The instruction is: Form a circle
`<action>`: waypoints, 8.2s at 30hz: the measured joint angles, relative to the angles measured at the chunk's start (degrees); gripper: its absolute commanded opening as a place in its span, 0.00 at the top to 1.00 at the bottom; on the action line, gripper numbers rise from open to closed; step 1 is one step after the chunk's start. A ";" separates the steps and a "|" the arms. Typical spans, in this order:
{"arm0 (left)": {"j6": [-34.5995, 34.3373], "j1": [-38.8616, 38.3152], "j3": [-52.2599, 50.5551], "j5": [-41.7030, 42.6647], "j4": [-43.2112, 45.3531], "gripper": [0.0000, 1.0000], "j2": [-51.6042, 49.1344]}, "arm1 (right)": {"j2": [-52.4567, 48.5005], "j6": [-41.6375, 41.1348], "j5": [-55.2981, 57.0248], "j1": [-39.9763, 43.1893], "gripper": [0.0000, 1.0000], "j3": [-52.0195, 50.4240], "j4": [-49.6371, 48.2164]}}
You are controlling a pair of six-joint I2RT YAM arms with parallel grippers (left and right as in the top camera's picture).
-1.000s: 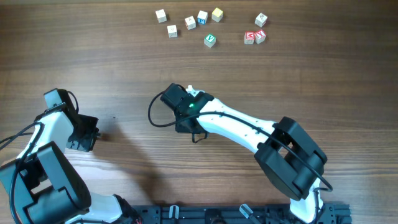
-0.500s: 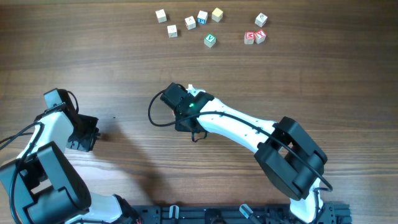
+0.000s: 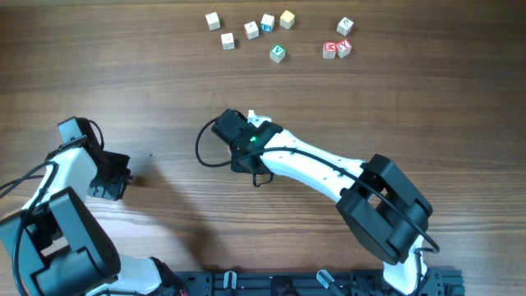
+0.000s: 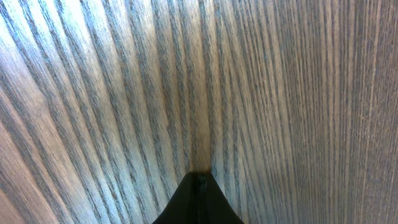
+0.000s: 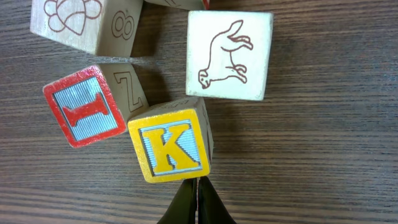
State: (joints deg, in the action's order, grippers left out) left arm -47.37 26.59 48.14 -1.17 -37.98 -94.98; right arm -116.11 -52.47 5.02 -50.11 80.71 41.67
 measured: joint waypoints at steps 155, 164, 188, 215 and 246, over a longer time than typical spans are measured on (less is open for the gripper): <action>0.00 0.00 -0.02 -0.11 0.42 0.96 0.00 | -1.05 29.79 -22.43 12.74 0.96 -0.87 -15.02; 0.00 0.00 -0.02 -0.11 0.42 0.96 0.00 | -1.07 29.11 -20.13 12.00 0.96 -0.87 -15.02; 0.00 0.00 -0.02 -0.11 0.35 0.96 0.00 | -1.38 28.85 -17.99 11.34 0.96 -1.51 -14.97; 0.00 0.00 -0.02 -0.11 0.26 0.96 0.00 | -1.38 28.26 -17.55 11.34 0.96 -1.51 -14.56; 0.00 0.00 -0.02 -0.11 0.31 0.96 0.00 | 8.52 27.87 -11.10 10.49 0.96 -1.07 -14.73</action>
State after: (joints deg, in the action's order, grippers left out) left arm -47.37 26.59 48.12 -1.28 -37.67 -94.98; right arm -107.59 -24.60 -6.09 -39.62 79.64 26.94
